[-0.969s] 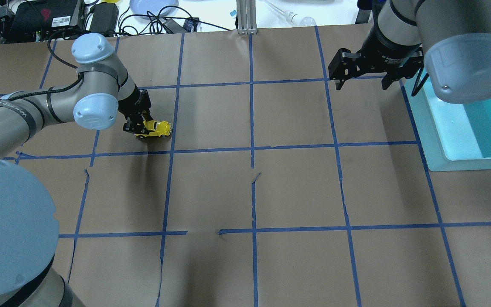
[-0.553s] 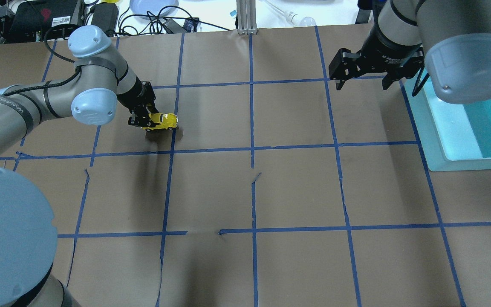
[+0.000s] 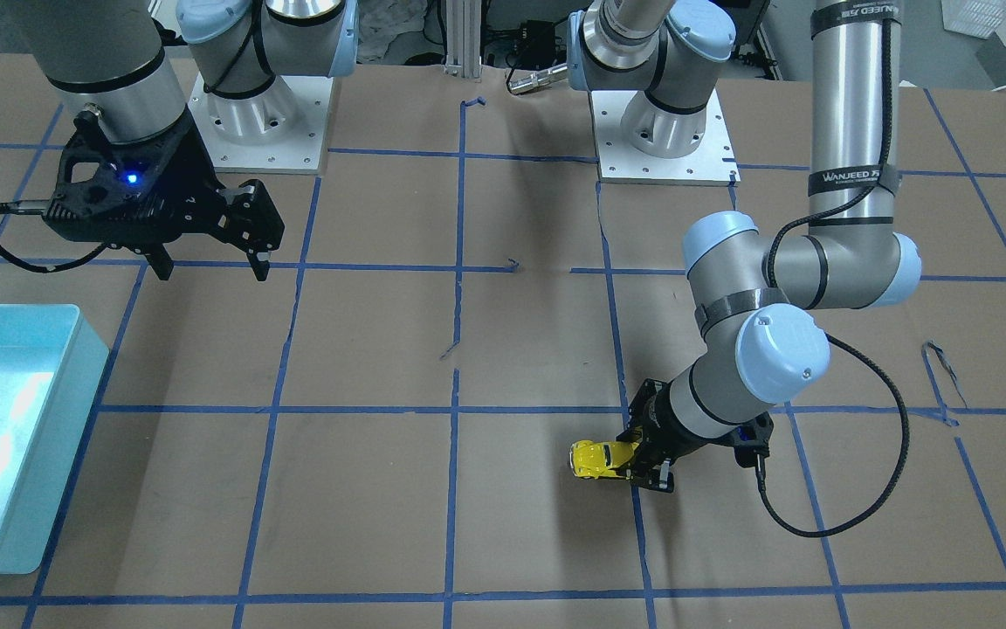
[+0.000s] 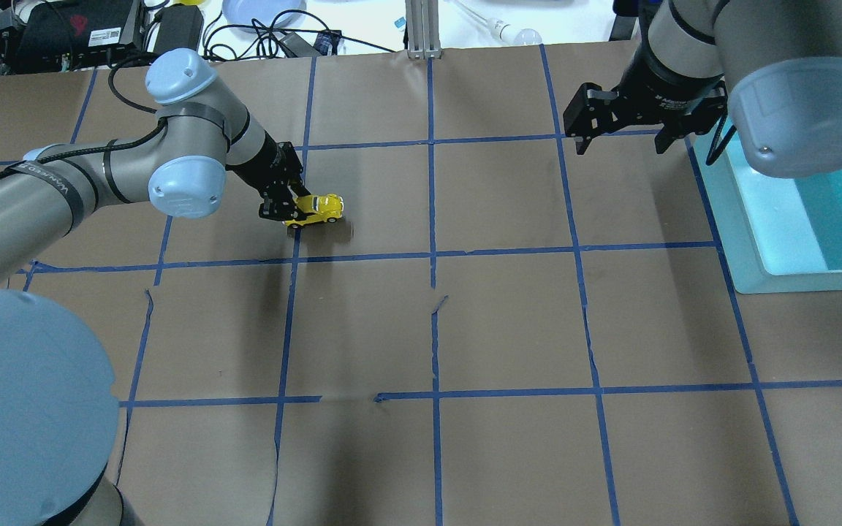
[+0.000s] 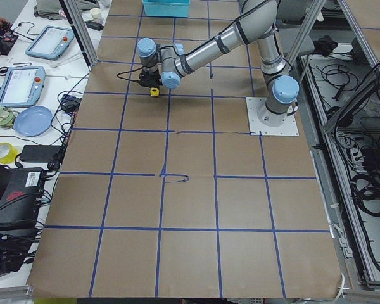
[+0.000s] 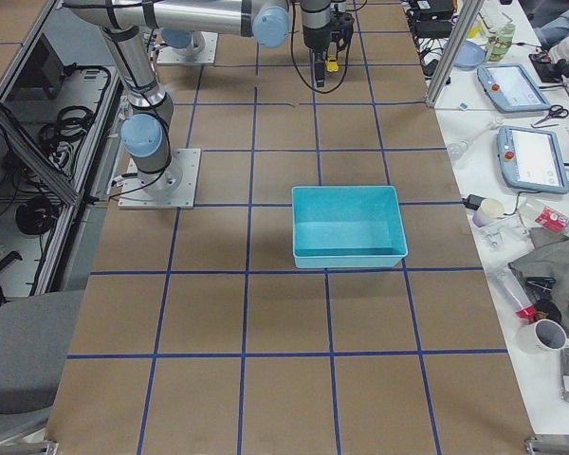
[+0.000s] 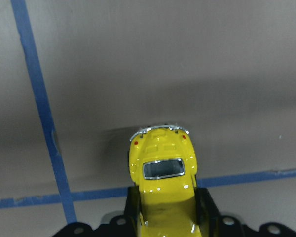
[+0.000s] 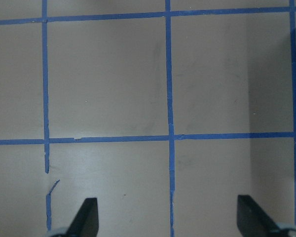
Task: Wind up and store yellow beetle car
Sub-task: 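Drag the held car backward and forward on the table with the left gripper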
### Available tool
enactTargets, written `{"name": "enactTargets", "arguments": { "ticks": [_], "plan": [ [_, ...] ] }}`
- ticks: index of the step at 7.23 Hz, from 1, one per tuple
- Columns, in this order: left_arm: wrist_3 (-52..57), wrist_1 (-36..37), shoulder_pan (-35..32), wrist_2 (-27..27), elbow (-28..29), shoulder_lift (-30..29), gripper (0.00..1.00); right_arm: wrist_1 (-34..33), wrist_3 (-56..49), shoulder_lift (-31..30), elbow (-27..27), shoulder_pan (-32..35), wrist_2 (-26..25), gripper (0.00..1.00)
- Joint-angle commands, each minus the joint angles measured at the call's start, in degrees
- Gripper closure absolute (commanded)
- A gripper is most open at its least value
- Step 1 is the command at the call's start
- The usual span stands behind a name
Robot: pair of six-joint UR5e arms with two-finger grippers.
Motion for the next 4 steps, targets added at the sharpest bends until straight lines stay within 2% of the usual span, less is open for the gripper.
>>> {"name": "enactTargets", "arguments": {
  "ticks": [1, 4],
  "plan": [
    [3.3, 0.0, 0.1, 0.0, 0.2, -0.5, 1.00, 0.0, 0.0, 0.0, 0.0, 0.0, 0.0, 0.00],
    [7.0, 0.0, 0.9, 1.7, 0.2, -1.3, 1.00, 0.0, 0.0, 0.0, 0.0, 0.0, -0.1, 0.00]
  ]
}}
